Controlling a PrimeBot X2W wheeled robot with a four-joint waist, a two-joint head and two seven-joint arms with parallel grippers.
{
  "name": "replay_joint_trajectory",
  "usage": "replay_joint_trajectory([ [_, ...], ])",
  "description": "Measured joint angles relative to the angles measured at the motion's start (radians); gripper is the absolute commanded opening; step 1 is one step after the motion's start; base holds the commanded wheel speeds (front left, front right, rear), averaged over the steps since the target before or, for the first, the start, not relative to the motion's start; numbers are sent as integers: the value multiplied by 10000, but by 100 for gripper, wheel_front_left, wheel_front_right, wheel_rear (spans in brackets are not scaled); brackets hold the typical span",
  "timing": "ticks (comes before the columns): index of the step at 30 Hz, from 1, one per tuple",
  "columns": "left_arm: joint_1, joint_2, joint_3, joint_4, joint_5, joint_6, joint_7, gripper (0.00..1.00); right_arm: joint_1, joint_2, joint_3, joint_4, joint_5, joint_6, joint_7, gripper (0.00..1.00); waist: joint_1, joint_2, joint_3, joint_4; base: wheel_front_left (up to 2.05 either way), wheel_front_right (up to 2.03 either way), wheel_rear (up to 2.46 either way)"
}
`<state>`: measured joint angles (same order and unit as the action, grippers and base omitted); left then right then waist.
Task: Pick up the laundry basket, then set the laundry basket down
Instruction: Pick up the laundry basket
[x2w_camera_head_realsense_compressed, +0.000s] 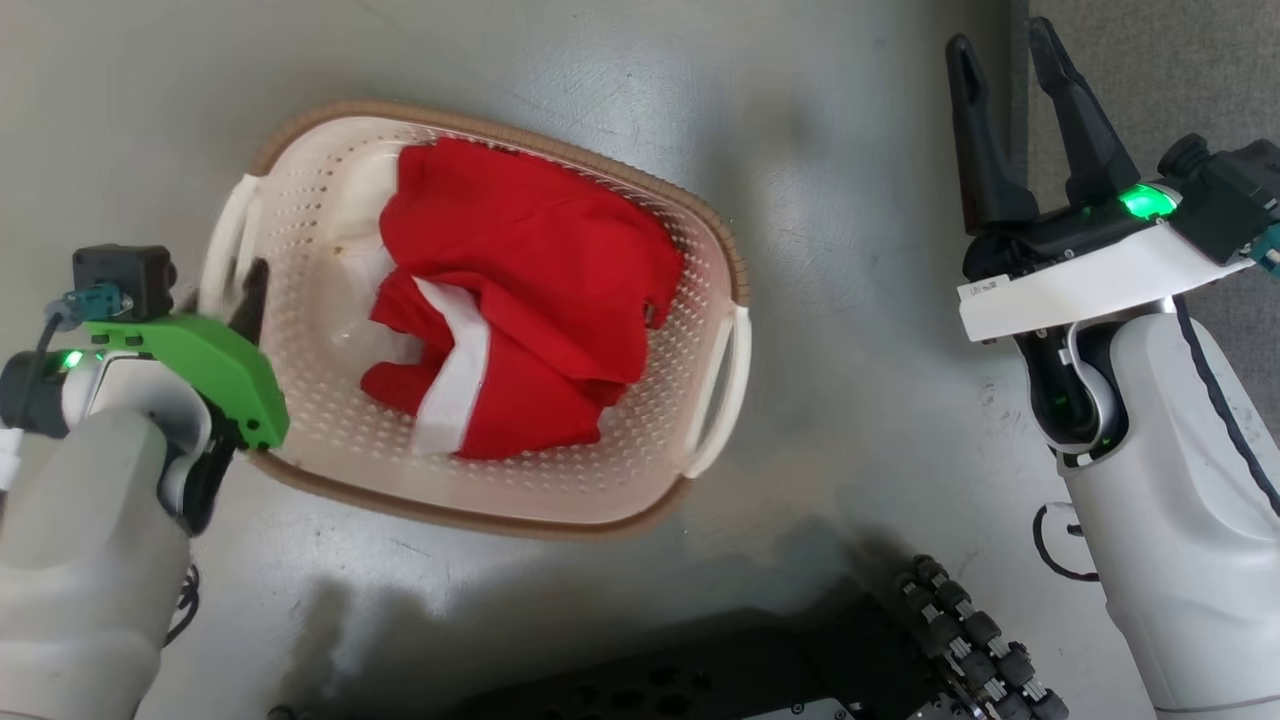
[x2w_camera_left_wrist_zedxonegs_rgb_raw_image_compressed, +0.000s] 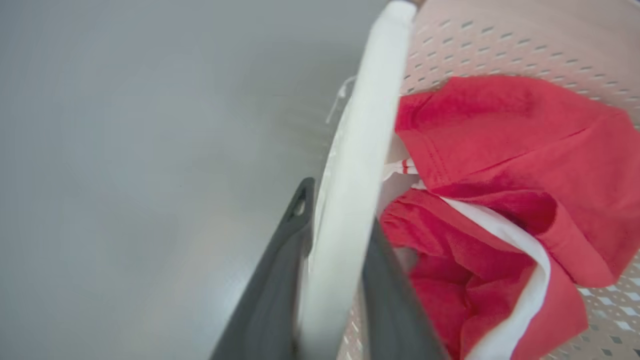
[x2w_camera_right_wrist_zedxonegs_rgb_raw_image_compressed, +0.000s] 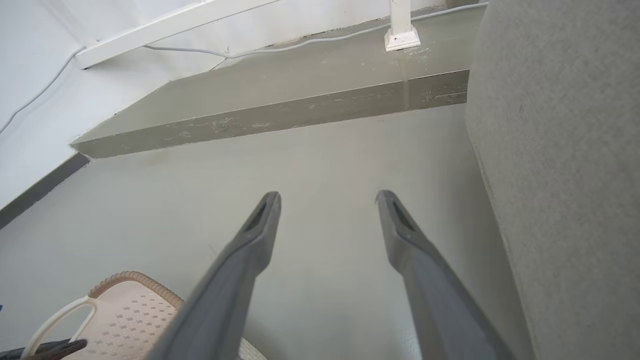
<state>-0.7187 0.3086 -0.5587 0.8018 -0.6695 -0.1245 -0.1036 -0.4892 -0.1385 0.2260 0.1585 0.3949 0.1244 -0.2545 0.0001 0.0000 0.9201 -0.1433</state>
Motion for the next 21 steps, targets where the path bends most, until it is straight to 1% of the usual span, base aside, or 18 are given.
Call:
replay_joint_trajectory([
  [2,-5,82,-209,6,-52,-115,63,0,-14,21,-2,23,0,0,0,100,-1,0,-9,-2,0,0,0],
  [4,-11,19,-280,13,-188,-115,61,0,-35,38,-6,63,0,0,0,100,0,0,-25,-3,0,0,0],
  [10,-43,-151,-224,209,-1158,-98,-42,0,-53,88,-25,178,2,0,0,100,0,0,-245,13,0,0,0],
  [13,-40,-360,-221,213,-1463,-54,-173,0,-53,92,-27,217,2,0,-2,100,-1,0,-396,35,0,0,0],
  [15,-40,-552,-171,226,-1854,12,-217,0,-53,92,-23,238,2,0,-2,100,0,0,-494,59,0,0,0],
  [21,-39,-995,33,345,-2552,15,-267,0,-53,111,84,282,12,0,0,100,-1,0,-714,148,0,0,0],
])
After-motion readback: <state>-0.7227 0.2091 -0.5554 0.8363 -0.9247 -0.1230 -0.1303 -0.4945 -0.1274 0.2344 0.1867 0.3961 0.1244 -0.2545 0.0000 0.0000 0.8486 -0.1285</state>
